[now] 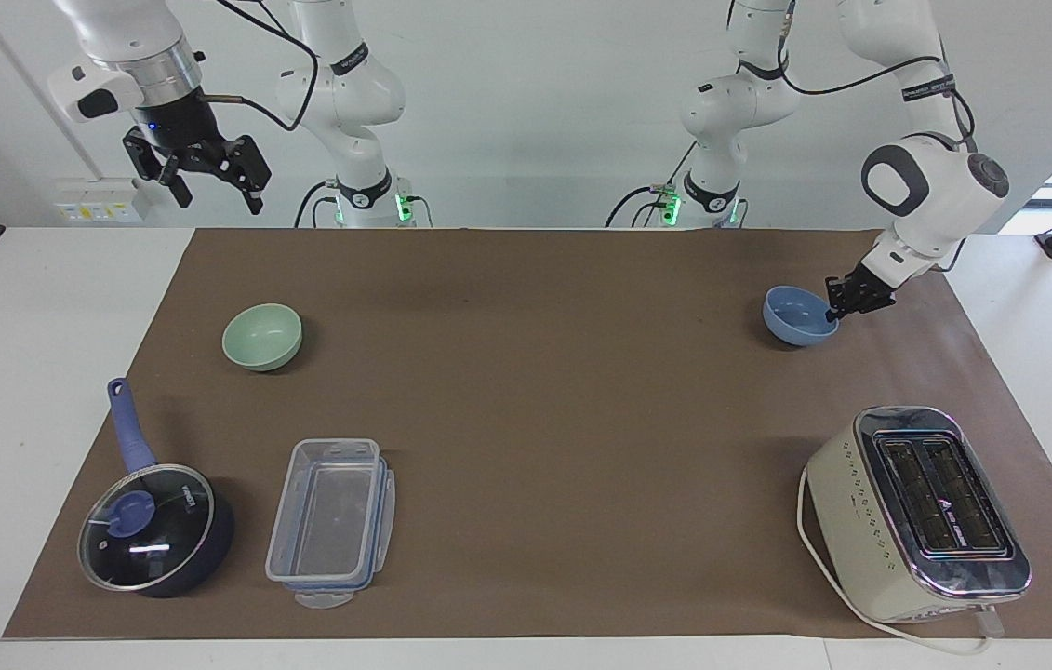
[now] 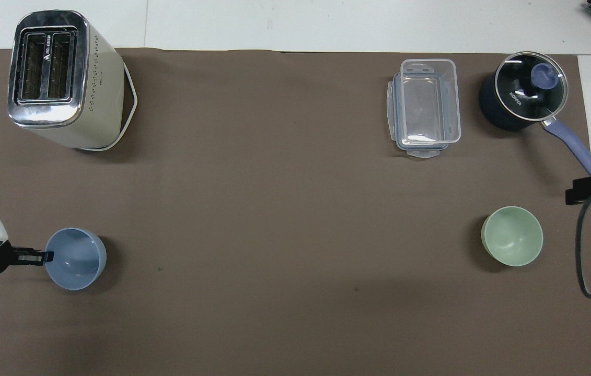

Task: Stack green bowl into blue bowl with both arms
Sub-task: 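Reach the left gripper to the rim of the blue bowl and grasp, then slide the blue bowl with the left gripper toward the table centre, then open the left gripper and withdraw it toward the toaster, then reach the right gripper to the green bowl rim and grasp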

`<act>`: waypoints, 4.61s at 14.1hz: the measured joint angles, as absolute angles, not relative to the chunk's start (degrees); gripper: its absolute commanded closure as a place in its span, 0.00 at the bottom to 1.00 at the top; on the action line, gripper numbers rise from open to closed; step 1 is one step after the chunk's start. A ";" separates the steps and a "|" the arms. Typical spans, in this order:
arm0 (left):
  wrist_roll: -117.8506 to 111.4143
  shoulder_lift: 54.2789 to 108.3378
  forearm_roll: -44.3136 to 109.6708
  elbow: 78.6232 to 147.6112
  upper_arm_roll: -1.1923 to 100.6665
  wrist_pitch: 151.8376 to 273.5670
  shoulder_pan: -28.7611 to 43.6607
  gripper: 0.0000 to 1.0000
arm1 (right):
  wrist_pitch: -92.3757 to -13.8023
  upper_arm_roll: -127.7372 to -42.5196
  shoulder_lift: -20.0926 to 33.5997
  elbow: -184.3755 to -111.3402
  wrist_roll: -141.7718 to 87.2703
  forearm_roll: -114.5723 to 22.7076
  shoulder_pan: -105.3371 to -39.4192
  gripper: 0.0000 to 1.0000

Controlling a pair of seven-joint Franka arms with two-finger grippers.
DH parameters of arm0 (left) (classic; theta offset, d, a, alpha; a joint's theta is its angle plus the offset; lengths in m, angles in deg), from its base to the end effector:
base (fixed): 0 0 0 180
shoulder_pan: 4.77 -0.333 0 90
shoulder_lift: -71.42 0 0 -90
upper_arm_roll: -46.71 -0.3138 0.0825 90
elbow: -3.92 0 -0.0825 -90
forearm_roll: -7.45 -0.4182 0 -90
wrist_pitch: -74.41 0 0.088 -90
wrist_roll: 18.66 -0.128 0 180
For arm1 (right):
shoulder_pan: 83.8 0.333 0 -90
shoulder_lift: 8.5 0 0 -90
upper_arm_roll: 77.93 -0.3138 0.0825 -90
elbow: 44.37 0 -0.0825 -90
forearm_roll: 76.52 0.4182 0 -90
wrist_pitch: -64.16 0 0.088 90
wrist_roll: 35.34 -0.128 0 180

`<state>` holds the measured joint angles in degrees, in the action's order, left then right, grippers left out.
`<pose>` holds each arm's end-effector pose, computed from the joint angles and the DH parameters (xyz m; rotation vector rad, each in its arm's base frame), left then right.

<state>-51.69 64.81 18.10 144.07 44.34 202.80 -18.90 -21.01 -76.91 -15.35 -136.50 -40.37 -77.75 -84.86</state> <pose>0.4651 0.1286 0.2911 2.9617 -0.2475 -0.0312 0.5418 -0.0232 0.6429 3.1161 -0.1962 -0.0023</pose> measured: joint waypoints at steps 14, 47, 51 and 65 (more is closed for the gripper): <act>-27.35 57.30 18.36 142.53 53.43 201.60 1.11 1.00 | -21.01 -76.91 -15.35 -136.50 -40.37 -77.76 -84.86 0.00; -17.75 69.01 12.26 121.56 51.91 196.60 6.60 0.00 | -21.06 -76.91 -15.36 -136.60 -39.41 -77.75 -84.86 0.00; -27.03 68.36 12.25 115.88 51.81 190.70 0.14 0.00 | -26.84 -76.53 -15.19 -140.95 -34.24 -77.76 -85.57 0.00; -35.26 70.23 10.11 95.83 52.15 167.54 -6.93 0.00 | -53.62 -75.95 -7.32 -164.08 -16.93 -77.76 -95.31 0.00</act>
